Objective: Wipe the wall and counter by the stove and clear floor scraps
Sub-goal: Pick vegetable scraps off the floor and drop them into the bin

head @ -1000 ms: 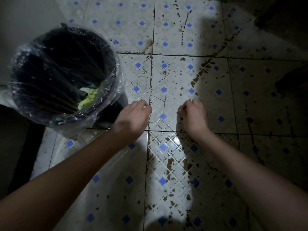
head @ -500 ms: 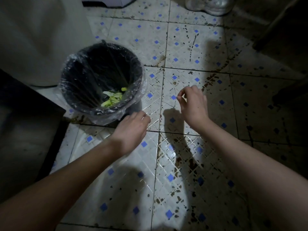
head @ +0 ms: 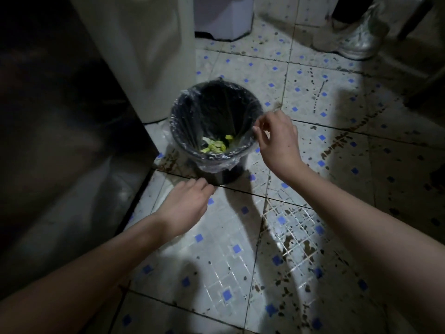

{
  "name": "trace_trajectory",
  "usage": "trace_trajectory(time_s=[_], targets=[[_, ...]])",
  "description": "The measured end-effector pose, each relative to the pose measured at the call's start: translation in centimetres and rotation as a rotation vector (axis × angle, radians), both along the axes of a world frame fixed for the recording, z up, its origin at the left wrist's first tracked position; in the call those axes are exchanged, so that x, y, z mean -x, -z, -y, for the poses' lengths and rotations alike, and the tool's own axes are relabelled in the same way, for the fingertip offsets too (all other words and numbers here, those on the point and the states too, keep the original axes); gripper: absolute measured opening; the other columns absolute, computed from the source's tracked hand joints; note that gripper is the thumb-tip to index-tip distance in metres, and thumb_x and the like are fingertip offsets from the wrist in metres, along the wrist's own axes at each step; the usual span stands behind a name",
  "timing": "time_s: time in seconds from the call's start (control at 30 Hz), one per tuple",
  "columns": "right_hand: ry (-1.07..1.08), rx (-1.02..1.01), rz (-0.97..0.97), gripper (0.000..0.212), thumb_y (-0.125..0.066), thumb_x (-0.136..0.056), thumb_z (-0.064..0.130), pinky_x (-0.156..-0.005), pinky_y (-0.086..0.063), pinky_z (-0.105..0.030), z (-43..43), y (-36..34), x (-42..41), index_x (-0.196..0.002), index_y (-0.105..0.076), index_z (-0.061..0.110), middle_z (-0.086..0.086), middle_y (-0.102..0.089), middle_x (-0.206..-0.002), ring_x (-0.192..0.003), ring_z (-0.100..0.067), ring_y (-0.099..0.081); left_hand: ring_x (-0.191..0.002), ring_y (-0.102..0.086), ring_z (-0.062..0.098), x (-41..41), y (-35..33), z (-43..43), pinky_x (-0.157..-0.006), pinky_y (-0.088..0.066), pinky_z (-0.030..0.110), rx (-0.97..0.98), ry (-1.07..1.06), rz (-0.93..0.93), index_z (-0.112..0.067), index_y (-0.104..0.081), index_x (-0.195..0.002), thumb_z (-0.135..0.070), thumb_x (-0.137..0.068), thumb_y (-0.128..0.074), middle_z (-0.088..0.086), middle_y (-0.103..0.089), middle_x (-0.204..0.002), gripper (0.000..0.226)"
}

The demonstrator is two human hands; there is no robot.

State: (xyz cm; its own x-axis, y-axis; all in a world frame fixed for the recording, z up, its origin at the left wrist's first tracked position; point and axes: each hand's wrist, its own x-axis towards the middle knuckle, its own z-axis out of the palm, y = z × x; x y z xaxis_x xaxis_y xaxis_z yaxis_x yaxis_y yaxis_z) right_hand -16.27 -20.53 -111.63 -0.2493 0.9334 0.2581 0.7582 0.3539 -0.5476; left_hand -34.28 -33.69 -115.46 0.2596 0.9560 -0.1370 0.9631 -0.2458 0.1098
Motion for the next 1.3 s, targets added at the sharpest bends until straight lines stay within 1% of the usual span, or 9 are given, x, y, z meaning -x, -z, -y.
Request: trace_trajectory(time_s=[0.1,0.2,0.3,0.4,0.5,0.67,0.87,1.03,1.3], targets=[[-0.029,-0.019,-0.026,0.007,-0.055,-0.092,0.023,-0.089,-0.033,-0.037,0.2,-0.6,1.4,-0.094,-0.059,0.017,-0.005,-0.056,-0.098,-0.098,-0.023,-0.050,-0.087,-0.056,0.028,1.3,-0.7,0.9,-0.076,-0.045,0.040,-0.015,-0.035,0.016,-0.013,-0.056,-0.097,-0.014,-0.087,-0.054,0.007,-0.056,-0.096,0.011],[-0.045,-0.014,-0.003,0.011,-0.056,-0.092,0.022,-0.089,-0.032,-0.036,0.4,-1.1,2.4,-0.098,-0.064,0.017,-0.006,-0.057,-0.100,-0.100,-0.024,-0.051,-0.092,-0.054,0.026,2.2,-1.5,1.3,-0.081,-0.043,0.038,-0.046,-0.069,0.018,-0.013,-0.054,-0.102,-0.017,-0.089,-0.050,0.006,-0.054,-0.101,0.014],[-0.060,-0.020,0.009,0.015,-0.057,-0.092,0.020,-0.083,-0.029,-0.031,0.5,-1.4,2.6,-0.102,-0.068,0.019,-0.006,-0.057,-0.100,-0.100,-0.023,-0.052,-0.091,-0.053,0.026,2.6,-2.4,1.3,-0.079,-0.039,0.036,-0.078,-0.099,0.017,-0.014,-0.054,-0.103,-0.019,-0.092,-0.046,0.006,-0.054,-0.102,0.014],[-0.052,-0.023,-0.003,0.012,-0.061,-0.089,0.018,-0.083,-0.028,-0.030,0.5,-1.7,2.2,-0.098,-0.068,0.020,-0.002,-0.057,-0.097,-0.099,-0.022,-0.052,-0.095,-0.051,0.023,2.8,-3.4,1.1,-0.080,-0.038,0.035,-0.085,-0.125,0.020,-0.016,-0.052,-0.106,-0.021,-0.094,-0.042,0.003,-0.053,-0.105,0.016],[-0.031,-0.030,-0.018,0.005,-0.066,-0.085,0.018,-0.084,-0.032,-0.033,0.3,-2.2,1.4,-0.090,-0.065,0.020,0.007,-0.050,-0.089,-0.094,-0.020,-0.054,-0.100,-0.051,0.023,3.1,-4.7,0.3,-0.083,-0.038,0.034,-0.116,-0.149,0.024,-0.017,-0.052,-0.111,-0.021,-0.093,-0.042,0.002,-0.053,-0.108,0.021],[-0.045,-0.039,0.038,0.005,-0.066,-0.084,0.018,-0.082,-0.036,-0.037,0.1,-2.6,-0.3,-0.088,-0.062,0.019,0.008,-0.048,-0.084,-0.091,-0.022,-0.054,-0.097,-0.054,0.027,3.5,-7.1,-2.2,-0.079,-0.041,0.038,-0.186,-0.171,0.015,-0.013,-0.054,-0.105,-0.020,-0.091,-0.046,0.007,-0.056,-0.104,0.018],[-0.051,0.068,0.086,0.018,-0.061,-0.086,0.012,-0.091,-0.038,-0.040,-1.0,-5.2,-1.6,-0.102,-0.065,0.018,-0.004,-0.063,-0.104,-0.106,-0.026,-0.053,-0.098,-0.053,0.030,1.9,-10.7,-5.6,-0.084,-0.042,0.042,-0.219,-0.157,0.026,-0.011,-0.056,-0.105,-0.019,-0.089,-0.051,0.009,-0.055,-0.107,0.019],[-0.060,0.190,0.166,0.044,-0.053,-0.078,-0.004,-0.102,-0.035,-0.042,0.0,-10.8,-2.4,-0.117,-0.060,0.016,-0.007,-0.059,-0.121,-0.118,-0.028,-0.049,-0.107,-0.049,0.032,0.5,-16.8,-6.9,-0.085,-0.036,0.041,-0.237,-0.180,0.020,-0.010,-0.056,-0.111,-0.013,-0.087,-0.052,0.010,-0.053,-0.118,0.025],[-0.109,0.274,0.279,0.037,-0.049,-0.091,0.012,-0.107,-0.024,-0.034,0.7,-25.9,-3.6,-0.127,-0.052,0.019,0.000,-0.050,-0.136,-0.129,-0.021,-0.040,-0.110,-0.048,0.031,0.6,-32.3,-7.5,-0.088,-0.036,0.041,-0.073,-0.248,-0.035,-0.014,-0.051,-0.118,-0.019,-0.089,-0.048,0.009,-0.051,-0.116,0.029]])
